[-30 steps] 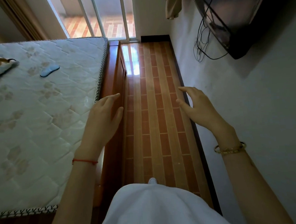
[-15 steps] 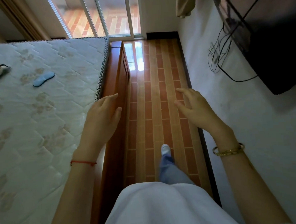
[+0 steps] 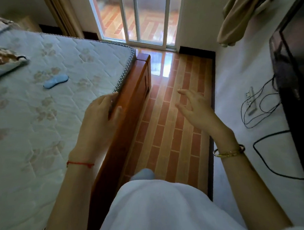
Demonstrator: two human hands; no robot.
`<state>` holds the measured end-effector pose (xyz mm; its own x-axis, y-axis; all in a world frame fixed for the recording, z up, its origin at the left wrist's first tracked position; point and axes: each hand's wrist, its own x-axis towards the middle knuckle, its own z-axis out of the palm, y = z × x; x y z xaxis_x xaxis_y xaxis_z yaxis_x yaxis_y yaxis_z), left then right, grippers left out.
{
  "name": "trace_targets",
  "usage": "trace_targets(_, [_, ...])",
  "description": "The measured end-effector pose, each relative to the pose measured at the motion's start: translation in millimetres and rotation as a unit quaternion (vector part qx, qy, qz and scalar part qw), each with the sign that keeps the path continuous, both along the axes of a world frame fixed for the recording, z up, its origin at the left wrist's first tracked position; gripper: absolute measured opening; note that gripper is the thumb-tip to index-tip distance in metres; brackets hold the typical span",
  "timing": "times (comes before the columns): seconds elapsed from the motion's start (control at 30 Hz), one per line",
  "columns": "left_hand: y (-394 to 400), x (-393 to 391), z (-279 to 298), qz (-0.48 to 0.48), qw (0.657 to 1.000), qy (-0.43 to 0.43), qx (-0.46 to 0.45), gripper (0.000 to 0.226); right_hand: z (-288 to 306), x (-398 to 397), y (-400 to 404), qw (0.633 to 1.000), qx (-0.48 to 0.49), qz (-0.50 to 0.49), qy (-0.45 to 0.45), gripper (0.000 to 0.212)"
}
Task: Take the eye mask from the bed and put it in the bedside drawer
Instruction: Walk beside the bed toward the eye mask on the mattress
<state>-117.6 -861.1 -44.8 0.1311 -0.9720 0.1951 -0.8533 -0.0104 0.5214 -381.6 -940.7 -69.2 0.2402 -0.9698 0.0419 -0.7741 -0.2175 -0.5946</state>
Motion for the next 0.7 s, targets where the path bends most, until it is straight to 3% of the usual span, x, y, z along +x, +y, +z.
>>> trace_targets(0.37, [-142.7, 35.8, -38.0, 0.065, 0.997, -0.008, 0.03, 0.044, -22.2, 46.6, -183.7, 0.994, 0.005, 0.105, 0.01, 0.046])
trace_targets(0.7, [-314.3, 109.3, -44.9, 0.123, 0.992, 0.0, 0.021, 0.044, -10.6, 144.1, -384.6, 0.981, 0.008, 0.193, 0.013, 0.047])
